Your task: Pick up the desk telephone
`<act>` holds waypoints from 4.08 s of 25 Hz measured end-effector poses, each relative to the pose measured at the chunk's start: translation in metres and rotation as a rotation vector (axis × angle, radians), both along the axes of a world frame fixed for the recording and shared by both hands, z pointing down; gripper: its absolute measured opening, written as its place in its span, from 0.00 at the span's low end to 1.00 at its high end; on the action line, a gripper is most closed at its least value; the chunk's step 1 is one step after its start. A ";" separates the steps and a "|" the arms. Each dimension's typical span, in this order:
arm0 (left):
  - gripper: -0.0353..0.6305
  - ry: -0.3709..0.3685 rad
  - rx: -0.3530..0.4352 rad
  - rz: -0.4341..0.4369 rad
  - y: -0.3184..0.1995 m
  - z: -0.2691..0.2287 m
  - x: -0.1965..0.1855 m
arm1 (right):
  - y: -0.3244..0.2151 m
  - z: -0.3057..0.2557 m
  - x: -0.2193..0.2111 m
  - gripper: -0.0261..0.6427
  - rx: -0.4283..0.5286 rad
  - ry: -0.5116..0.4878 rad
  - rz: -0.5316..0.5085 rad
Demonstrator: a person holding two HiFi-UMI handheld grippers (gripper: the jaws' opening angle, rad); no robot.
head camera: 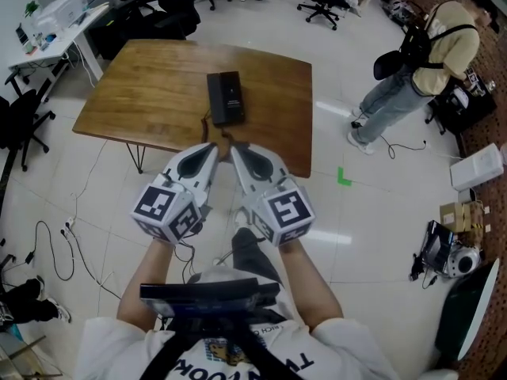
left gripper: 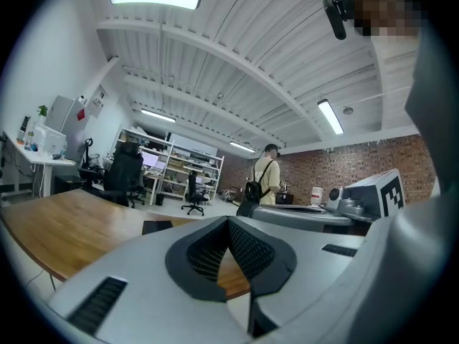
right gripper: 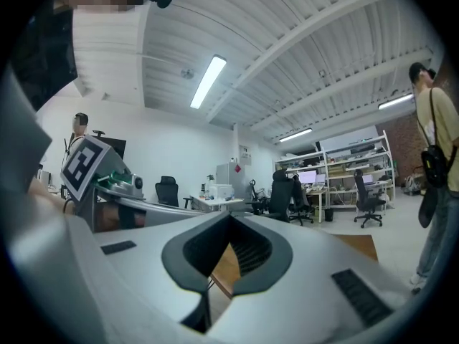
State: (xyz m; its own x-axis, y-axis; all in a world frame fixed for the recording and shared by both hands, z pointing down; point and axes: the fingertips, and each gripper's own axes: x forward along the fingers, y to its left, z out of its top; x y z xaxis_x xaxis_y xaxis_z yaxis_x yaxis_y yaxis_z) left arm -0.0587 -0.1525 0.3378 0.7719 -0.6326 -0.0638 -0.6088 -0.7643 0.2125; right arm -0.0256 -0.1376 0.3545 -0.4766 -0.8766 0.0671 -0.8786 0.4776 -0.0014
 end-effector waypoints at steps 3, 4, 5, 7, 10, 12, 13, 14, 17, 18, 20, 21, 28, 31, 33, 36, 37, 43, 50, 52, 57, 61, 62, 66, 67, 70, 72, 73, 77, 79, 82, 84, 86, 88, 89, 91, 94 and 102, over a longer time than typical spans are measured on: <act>0.05 -0.010 -0.018 -0.008 -0.019 0.008 0.009 | -0.019 0.006 0.009 0.04 -0.015 -0.013 -0.006; 0.05 -0.013 -0.024 -0.012 -0.026 0.010 0.012 | -0.026 0.008 0.012 0.04 -0.020 -0.019 -0.011; 0.05 -0.017 -0.029 -0.014 -0.034 0.013 0.016 | -0.034 0.011 0.015 0.04 -0.024 -0.025 -0.017; 0.05 -0.028 -0.042 -0.018 -0.051 0.018 0.023 | -0.051 0.016 0.021 0.04 -0.038 -0.031 -0.026; 0.05 -0.049 -0.065 -0.017 -0.075 0.028 0.037 | -0.078 0.025 0.032 0.05 -0.059 -0.037 -0.040; 0.13 -0.060 -0.087 -0.015 -0.092 0.036 0.045 | -0.096 0.032 0.038 0.05 -0.082 -0.039 -0.048; 0.14 -0.062 -0.100 -0.019 -0.100 0.041 0.048 | -0.106 0.037 0.040 0.07 -0.097 -0.041 -0.056; 0.14 -0.062 -0.111 -0.027 -0.110 0.045 0.050 | -0.115 0.041 0.041 0.15 -0.112 -0.043 -0.065; 0.14 -0.060 -0.140 -0.057 -0.136 0.058 0.051 | -0.140 0.054 0.043 0.15 -0.142 -0.039 -0.091; 0.14 -0.057 -0.150 -0.064 -0.144 0.062 0.051 | -0.148 0.058 0.043 0.16 -0.151 -0.034 -0.099; 0.15 -0.058 -0.170 -0.074 -0.158 0.071 0.051 | -0.161 0.066 0.044 0.16 -0.170 -0.028 -0.109; 0.18 -0.061 -0.178 -0.077 -0.164 0.074 0.051 | -0.167 0.069 0.046 0.16 -0.181 -0.028 -0.113; 0.21 -0.086 -0.249 -0.109 -0.212 0.111 0.050 | -0.211 0.104 0.071 0.20 -0.270 -0.044 -0.128; 0.21 -0.086 -0.309 -0.123 -0.235 0.136 0.046 | -0.230 0.126 0.081 0.31 -0.332 -0.044 -0.139; 0.32 -0.087 -0.362 -0.124 -0.249 0.155 0.043 | -0.241 0.141 0.087 0.31 -0.364 -0.035 -0.139; 0.32 -0.115 -0.407 -0.142 -0.267 0.178 0.037 | -0.256 0.161 0.092 0.31 -0.411 -0.036 -0.147; 0.32 -0.123 -0.415 -0.150 -0.272 0.184 0.035 | -0.260 0.167 0.092 0.31 -0.428 -0.043 -0.155; 0.45 -0.086 -0.529 -0.119 -0.296 0.222 0.031 | -0.284 0.205 0.095 0.37 -0.546 -0.102 -0.208; 0.45 -0.109 -0.572 -0.038 -0.313 0.244 0.041 | -0.309 0.237 0.100 0.44 -0.666 -0.174 -0.240; 0.45 -0.116 -0.576 -0.023 -0.317 0.247 0.042 | -0.315 0.244 0.100 0.44 -0.689 -0.186 -0.242; 0.47 -0.120 -0.611 0.035 -0.324 0.257 0.047 | -0.330 0.252 0.096 0.44 -0.735 -0.243 -0.265; 0.49 -0.089 -0.651 0.083 -0.325 0.261 0.050 | -0.336 0.251 0.090 0.49 -0.777 -0.298 -0.325; 0.49 -0.087 -0.657 0.098 -0.326 0.261 0.052 | -0.338 0.251 0.087 0.49 -0.787 -0.306 -0.341; 0.49 -0.120 -0.666 0.179 -0.325 0.263 0.067 | -0.347 0.245 0.075 0.50 -0.810 -0.330 -0.402; 0.49 -0.131 -0.667 0.196 -0.326 0.264 0.072 | -0.347 0.245 0.070 0.50 -0.820 -0.326 -0.418; 0.50 -0.155 -0.672 0.225 -0.328 0.265 0.082 | -0.345 0.250 0.059 0.50 -0.838 -0.278 -0.449; 0.48 -0.151 -0.679 0.234 -0.330 0.265 0.083 | -0.346 0.251 0.059 0.49 -0.838 -0.267 -0.443; 0.48 -0.147 -0.681 0.235 -0.330 0.265 0.083 | -0.347 0.251 0.059 0.48 -0.836 -0.266 -0.441; 0.46 -0.117 -0.698 0.212 -0.330 0.266 0.081 | -0.347 0.252 0.059 0.47 -0.835 -0.275 -0.438; 0.46 -0.104 -0.695 0.192 -0.330 0.265 0.080 | -0.346 0.251 0.059 0.47 -0.833 -0.296 -0.432; 0.45 -0.100 -0.675 0.170 -0.327 0.260 0.079 | -0.342 0.244 0.059 0.46 -0.811 -0.317 -0.423; 0.45 -0.103 -0.658 0.165 -0.325 0.254 0.078 | -0.341 0.241 0.059 0.46 -0.789 -0.295 -0.425; 0.45 -0.102 -0.640 0.162 -0.324 0.247 0.076 | -0.339 0.238 0.057 0.46 -0.769 -0.268 -0.431; 0.45 -0.105 -0.624 0.162 -0.320 0.243 0.074 | -0.336 0.230 0.054 0.46 -0.746 -0.257 -0.440; 0.44 -0.110 -0.613 0.162 -0.318 0.241 0.073 | -0.334 0.226 0.053 0.46 -0.737 -0.258 -0.444; 0.44 -0.122 -0.590 0.164 -0.314 0.235 0.072 | -0.330 0.221 0.053 0.46 -0.724 -0.270 -0.441; 0.44 -0.124 -0.561 0.164 -0.309 0.223 0.072 | -0.327 0.212 0.054 0.45 -0.692 -0.264 -0.436; 0.43 -0.111 -0.499 0.168 -0.290 0.191 0.060 | -0.308 0.177 0.043 0.45 -0.603 -0.252 -0.430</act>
State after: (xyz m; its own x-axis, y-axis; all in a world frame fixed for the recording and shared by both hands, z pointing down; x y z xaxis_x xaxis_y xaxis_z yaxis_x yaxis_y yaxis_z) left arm 0.0016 -0.4430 0.5293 0.8499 -0.4328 0.3005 -0.5265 -0.6756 0.5161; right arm 0.0172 -0.4454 0.5318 -0.8301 -0.4582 0.3178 -0.5555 0.6292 -0.5436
